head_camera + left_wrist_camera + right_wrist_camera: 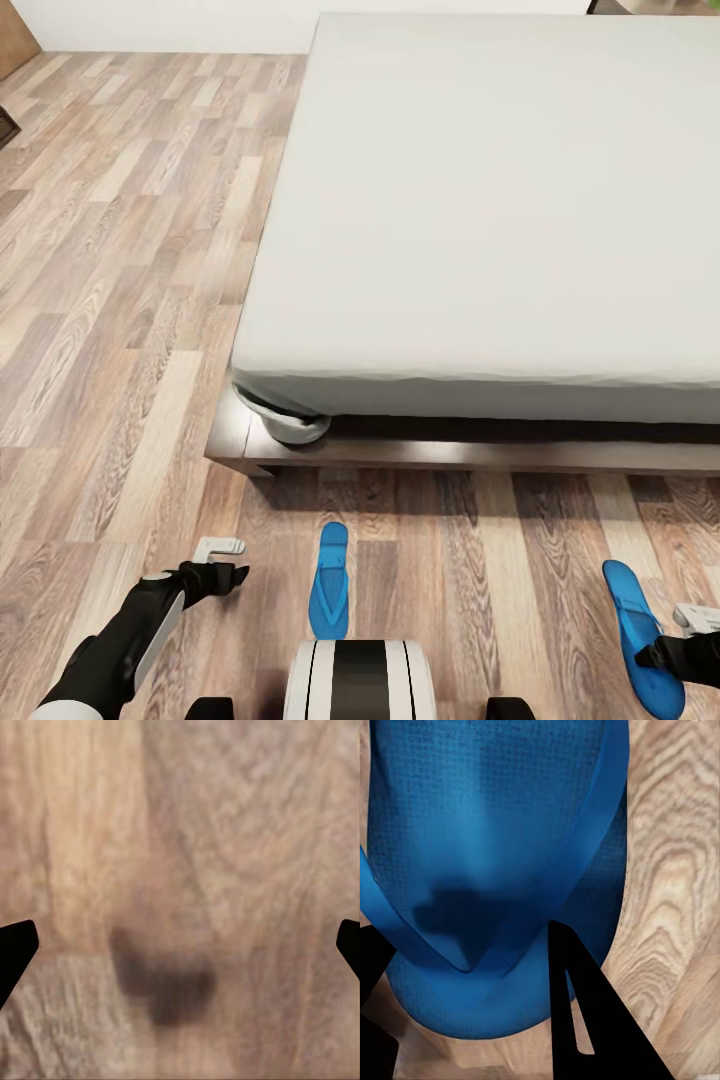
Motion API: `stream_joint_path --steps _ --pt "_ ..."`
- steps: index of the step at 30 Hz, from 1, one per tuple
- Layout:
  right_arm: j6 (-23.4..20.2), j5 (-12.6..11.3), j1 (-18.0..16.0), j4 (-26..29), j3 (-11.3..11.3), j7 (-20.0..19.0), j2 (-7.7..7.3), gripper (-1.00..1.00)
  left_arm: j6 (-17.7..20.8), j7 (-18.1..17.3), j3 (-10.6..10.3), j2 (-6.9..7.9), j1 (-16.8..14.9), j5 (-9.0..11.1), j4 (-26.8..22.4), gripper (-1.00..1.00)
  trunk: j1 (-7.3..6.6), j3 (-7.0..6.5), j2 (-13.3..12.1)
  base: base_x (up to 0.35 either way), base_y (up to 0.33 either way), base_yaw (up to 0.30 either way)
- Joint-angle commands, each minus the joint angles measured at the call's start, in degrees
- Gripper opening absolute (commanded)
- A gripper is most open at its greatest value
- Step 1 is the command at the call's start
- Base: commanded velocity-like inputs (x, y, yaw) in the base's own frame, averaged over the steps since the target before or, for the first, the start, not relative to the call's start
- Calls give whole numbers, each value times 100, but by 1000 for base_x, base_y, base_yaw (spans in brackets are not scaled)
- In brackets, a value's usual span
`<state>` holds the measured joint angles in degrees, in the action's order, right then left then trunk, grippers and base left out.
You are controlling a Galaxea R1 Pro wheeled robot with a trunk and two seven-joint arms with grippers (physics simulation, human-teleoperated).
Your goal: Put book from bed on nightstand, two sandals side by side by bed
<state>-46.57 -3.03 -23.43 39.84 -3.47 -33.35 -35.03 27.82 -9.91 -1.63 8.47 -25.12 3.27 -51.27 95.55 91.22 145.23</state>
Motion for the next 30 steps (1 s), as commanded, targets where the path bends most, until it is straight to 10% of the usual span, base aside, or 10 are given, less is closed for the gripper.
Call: stream_joint_path --steps 1,30 --pt "-37 -31 -1 6 -12 14 2 -100 31 5 -13 5 -1 33 -6 100 -1 3 1 0 60 0" --pt "807 -46 5 56 -40 83 93 -100 -269 -3 66 -145 162 85 5 100 -1 3 1 0 3 0"
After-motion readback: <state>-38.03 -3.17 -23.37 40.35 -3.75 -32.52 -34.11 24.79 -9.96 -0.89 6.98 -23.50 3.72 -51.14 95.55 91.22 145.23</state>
